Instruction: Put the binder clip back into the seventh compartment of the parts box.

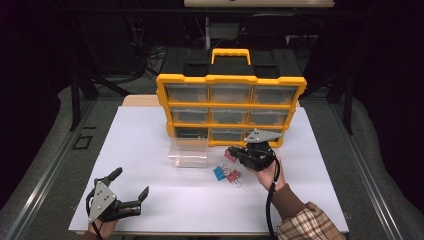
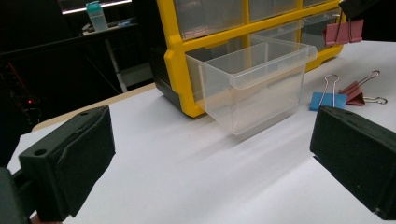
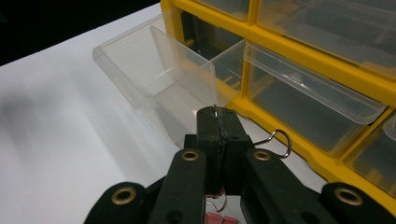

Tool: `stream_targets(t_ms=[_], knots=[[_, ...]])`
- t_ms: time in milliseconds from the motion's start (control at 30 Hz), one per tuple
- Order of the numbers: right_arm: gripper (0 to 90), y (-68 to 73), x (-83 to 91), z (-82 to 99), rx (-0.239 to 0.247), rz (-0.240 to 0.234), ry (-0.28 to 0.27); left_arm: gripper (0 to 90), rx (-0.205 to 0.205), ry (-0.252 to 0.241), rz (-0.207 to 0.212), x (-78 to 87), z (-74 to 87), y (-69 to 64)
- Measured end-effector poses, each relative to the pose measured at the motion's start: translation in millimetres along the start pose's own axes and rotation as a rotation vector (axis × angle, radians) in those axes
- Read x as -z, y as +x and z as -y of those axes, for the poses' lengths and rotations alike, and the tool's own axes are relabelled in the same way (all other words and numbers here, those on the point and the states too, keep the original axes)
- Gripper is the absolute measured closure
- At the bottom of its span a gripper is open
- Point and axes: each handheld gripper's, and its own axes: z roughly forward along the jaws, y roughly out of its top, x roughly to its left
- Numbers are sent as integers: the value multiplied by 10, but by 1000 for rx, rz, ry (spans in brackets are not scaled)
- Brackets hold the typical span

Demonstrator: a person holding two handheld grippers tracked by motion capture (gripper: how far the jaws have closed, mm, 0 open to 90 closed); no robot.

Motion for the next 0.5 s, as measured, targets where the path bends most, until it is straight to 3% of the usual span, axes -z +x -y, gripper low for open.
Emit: stream_targets(t_ms=[500], knots=[[894, 59, -17, -212, 13, -25, -23, 0, 1, 2, -3, 1, 1, 0]])
